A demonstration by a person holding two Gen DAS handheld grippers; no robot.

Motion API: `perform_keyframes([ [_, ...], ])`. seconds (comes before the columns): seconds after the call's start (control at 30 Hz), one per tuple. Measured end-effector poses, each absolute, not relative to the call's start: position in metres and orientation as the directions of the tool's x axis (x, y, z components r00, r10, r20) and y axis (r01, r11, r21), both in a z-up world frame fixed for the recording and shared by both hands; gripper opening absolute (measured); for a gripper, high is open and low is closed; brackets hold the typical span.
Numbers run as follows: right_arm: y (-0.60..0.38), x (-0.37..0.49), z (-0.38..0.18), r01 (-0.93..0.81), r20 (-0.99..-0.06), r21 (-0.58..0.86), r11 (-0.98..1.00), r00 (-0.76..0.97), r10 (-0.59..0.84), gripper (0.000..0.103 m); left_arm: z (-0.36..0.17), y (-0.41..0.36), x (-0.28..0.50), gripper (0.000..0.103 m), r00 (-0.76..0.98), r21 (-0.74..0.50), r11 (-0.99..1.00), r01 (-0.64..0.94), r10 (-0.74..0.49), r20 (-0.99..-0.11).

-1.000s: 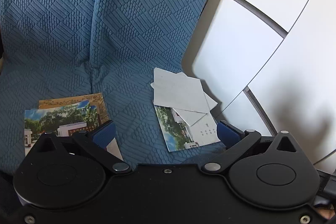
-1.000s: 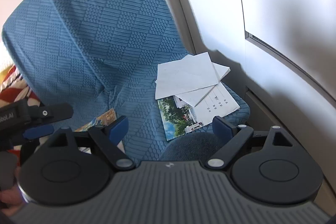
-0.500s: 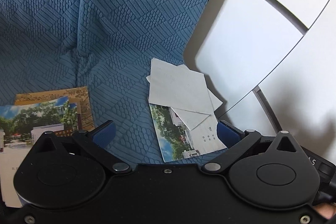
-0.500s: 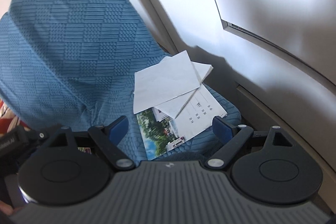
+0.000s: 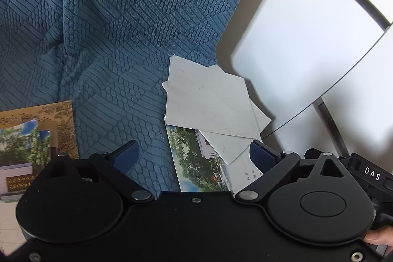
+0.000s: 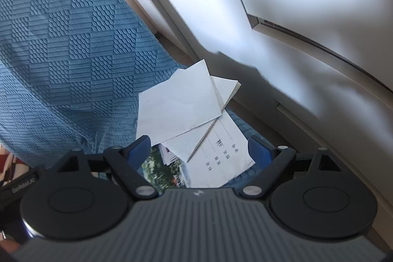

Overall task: Organize objects
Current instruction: 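Lower the left tool onto the white sheets and close its fingers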

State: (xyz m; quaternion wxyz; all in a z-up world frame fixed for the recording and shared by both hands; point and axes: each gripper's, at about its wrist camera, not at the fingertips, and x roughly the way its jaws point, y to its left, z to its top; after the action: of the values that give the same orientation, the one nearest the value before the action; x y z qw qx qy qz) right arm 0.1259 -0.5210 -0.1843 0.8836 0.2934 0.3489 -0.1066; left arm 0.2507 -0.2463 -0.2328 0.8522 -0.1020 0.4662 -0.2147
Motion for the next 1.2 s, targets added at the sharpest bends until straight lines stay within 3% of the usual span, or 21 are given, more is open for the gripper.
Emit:
perform_keyframes([
  [0.1,-0.526,0.139,-0.191,0.379,-0.685,0.438,0.815,0.728,0.029,0.087,-0.246,-0.251,0.264,0.089,0.460,-0.398,0.880,0.258,-0.475,-0.750],
  [0.27,-0.539,0.160,-0.207,0.379,-0.698,0.445,0.812,0.715,0.049,0.076,-0.266,-0.257,0.288,0.072,0.411,-0.466,0.848,0.252,-0.530,-0.742],
  [0.4,-0.546,0.176,-0.221,0.375,-0.706,0.450,0.810,0.705,0.066,0.063,-0.281,-0.264,0.304,0.065,0.411,-0.468,0.849,0.244,-0.528,-0.743],
  [0.57,-0.552,0.194,-0.234,0.367,-0.710,0.450,0.814,0.700,0.076,0.055,-0.296,-0.272,0.319,0.062,0.421,-0.445,0.861,0.247,-0.509,-0.751],
  [0.63,-0.555,0.201,-0.238,0.364,-0.713,0.445,0.818,0.697,0.078,0.039,-0.301,-0.276,0.324,0.062,0.424,-0.423,0.868,0.261,-0.496,-0.758],
  [0.7,-0.556,0.209,-0.243,0.370,-0.727,0.439,0.819,0.682,0.082,0.035,-0.306,-0.280,0.328,0.062,0.421,-0.400,0.874,0.277,-0.485,-0.766],
  [1.03,-0.562,0.230,-0.254,0.364,-0.738,0.442,0.820,0.667,0.102,0.033,-0.329,-0.284,0.343,0.053,0.393,-0.398,0.875,0.274,-0.480,-0.784],
  [1.13,-0.563,0.237,-0.258,0.364,-0.744,0.442,0.820,0.659,0.108,0.033,-0.330,-0.283,0.347,0.048,0.401,-0.410,0.874,0.259,-0.484,-0.778],
  [1.2,-0.565,0.240,-0.261,0.366,-0.744,0.458,0.810,0.657,0.124,0.033,-0.331,-0.282,0.348,0.039,0.394,-0.419,0.871,0.256,-0.490,-0.778],
])
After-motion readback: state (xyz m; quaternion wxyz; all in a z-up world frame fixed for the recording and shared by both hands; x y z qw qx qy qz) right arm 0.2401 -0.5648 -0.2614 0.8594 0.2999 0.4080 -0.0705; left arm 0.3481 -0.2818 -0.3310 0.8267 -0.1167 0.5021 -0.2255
